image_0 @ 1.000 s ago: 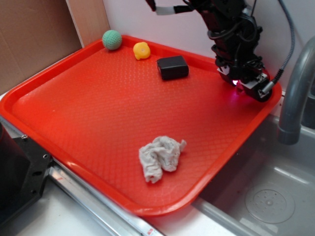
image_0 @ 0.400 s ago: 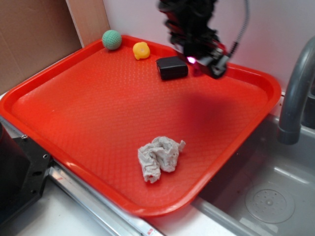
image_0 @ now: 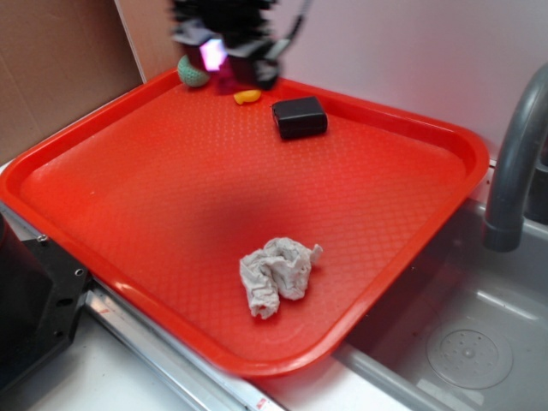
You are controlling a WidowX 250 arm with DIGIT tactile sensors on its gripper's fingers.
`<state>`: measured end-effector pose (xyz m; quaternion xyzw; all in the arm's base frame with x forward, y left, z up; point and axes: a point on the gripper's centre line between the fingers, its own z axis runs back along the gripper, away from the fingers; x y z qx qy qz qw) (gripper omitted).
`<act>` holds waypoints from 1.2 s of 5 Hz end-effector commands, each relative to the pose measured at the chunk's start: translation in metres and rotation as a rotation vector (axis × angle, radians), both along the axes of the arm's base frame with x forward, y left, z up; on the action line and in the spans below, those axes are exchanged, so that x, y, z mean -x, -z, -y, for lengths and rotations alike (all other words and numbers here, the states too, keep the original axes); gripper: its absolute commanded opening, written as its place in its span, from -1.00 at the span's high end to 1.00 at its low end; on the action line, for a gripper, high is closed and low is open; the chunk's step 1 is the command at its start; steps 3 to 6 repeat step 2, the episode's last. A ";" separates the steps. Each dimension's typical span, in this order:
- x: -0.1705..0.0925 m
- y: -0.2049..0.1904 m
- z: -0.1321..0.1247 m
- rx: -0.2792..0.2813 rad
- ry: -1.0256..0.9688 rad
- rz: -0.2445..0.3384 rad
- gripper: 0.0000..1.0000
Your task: Grab the red paper.
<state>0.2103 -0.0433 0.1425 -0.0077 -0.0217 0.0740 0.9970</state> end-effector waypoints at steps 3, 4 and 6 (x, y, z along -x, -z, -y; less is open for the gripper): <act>0.042 -0.069 -0.039 0.008 -0.198 0.123 1.00; 0.042 -0.069 -0.039 0.008 -0.198 0.123 1.00; 0.042 -0.069 -0.039 0.008 -0.198 0.123 1.00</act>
